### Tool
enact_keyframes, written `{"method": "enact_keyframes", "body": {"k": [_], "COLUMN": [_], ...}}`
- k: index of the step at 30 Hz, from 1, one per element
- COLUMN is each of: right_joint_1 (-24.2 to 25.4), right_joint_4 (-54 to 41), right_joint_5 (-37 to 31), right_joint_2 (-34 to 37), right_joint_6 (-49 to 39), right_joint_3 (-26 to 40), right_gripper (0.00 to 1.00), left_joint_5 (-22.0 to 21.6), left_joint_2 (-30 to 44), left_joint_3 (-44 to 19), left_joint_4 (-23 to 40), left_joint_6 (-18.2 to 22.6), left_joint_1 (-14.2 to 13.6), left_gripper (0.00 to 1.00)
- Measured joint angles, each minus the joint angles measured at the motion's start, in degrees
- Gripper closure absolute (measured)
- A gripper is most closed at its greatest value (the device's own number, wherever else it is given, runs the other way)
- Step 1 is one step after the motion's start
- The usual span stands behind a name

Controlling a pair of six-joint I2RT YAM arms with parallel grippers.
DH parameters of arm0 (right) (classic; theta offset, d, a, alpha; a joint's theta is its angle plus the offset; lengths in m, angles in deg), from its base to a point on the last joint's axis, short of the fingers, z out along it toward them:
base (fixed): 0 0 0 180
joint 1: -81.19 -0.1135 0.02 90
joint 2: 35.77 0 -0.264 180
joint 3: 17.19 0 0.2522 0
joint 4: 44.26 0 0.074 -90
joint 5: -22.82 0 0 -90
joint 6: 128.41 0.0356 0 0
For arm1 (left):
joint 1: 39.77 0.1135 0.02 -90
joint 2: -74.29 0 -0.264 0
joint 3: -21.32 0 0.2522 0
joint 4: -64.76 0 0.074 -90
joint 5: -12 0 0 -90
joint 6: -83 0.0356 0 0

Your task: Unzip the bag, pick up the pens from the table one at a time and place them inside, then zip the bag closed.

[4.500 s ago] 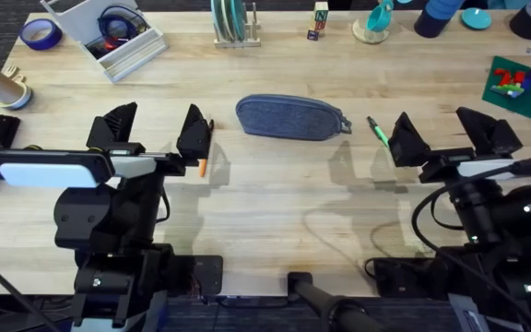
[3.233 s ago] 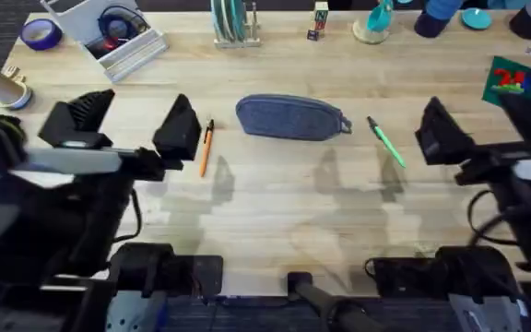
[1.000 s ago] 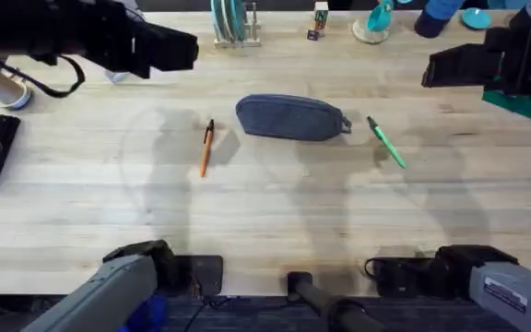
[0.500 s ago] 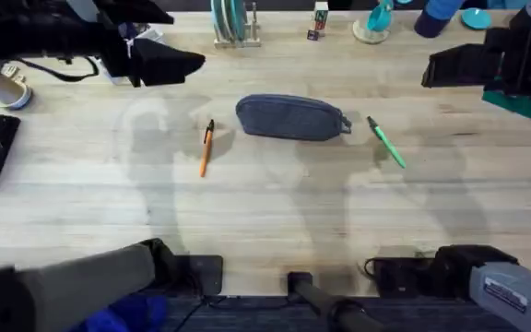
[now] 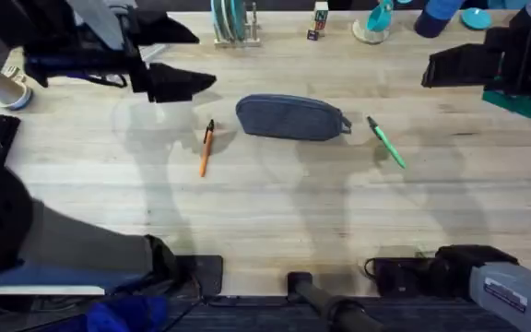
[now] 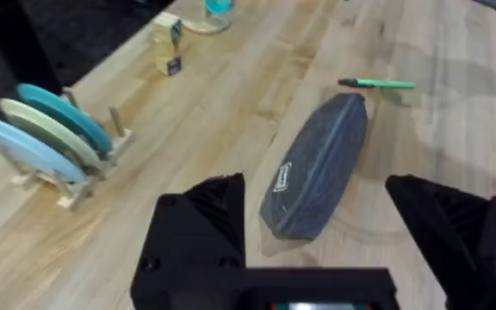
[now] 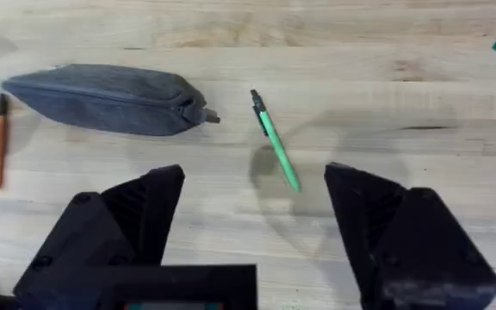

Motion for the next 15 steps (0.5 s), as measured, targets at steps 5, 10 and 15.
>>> {"method": "enact_keyframes", "body": {"k": [5, 10, 15], "right_joint_1": [0.0, 0.0, 0.0], "right_joint_4": [0.0, 0.0, 0.0], "right_joint_5": [0.0, 0.0, 0.0], "right_joint_2": [0.0, 0.0, 0.0], "right_joint_6": [0.0, 0.0, 0.0], "right_joint_3": [0.0, 0.0, 0.0], "right_gripper": [0.003, 0.004, 0.003], "left_joint_5": [1.0, 1.3, 3.0], "left_joint_2": [5.0, 9.0, 12.8], "left_joint_3": [0.0, 0.0, 0.0], "left_joint_4": [4.1, 4.4, 3.3], "left_joint_6": [8.2, 13.5, 16.0], "left_joint_1": [0.0, -0.1, -1.6], "left_gripper": [0.013, 0.012, 0.010]}}
